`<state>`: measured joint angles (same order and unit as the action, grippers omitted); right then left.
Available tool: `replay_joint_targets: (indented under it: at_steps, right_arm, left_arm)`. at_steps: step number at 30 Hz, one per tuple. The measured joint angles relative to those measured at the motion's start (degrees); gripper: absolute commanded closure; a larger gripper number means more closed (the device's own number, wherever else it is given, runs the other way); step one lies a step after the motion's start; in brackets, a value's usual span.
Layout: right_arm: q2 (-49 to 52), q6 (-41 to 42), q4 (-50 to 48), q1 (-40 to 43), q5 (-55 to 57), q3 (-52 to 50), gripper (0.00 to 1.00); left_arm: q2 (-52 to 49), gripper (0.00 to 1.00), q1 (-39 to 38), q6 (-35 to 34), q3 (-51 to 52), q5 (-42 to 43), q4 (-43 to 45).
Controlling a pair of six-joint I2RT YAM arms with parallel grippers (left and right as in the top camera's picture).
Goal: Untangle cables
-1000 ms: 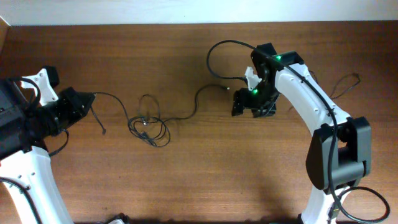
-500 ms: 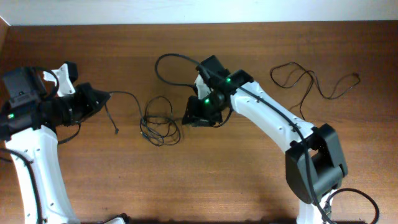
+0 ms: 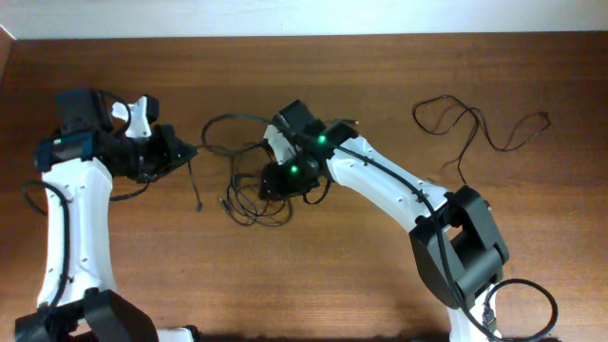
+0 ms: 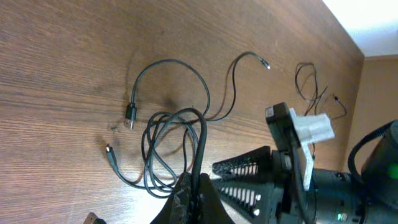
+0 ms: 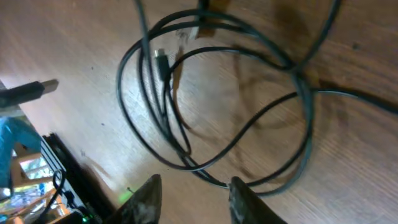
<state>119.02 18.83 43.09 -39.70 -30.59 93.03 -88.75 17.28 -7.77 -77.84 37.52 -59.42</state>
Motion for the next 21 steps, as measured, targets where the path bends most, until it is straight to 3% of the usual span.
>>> replay_joint_targets:
  at_steps: [14,18,21]
  right_arm:
    - [0.04,-1.7,-2.89,-6.49,6.38,0.0,0.63]
    - [0.11,-2.27,-8.87,-8.59,6.36,-4.07,0.53]
    - [0.2,-2.32,-14.27,-8.68,6.51,-7.91,0.51]
  left_arm:
    - [-2.56,1.0,-0.46,0.0,-0.07,-0.09,-1.84]
    - [-2.56,1.0,-0.46,0.0,-0.07,-0.9,-2.05]
    - [-2.56,1.0,-0.46,0.0,-0.07,-1.11,-2.14]
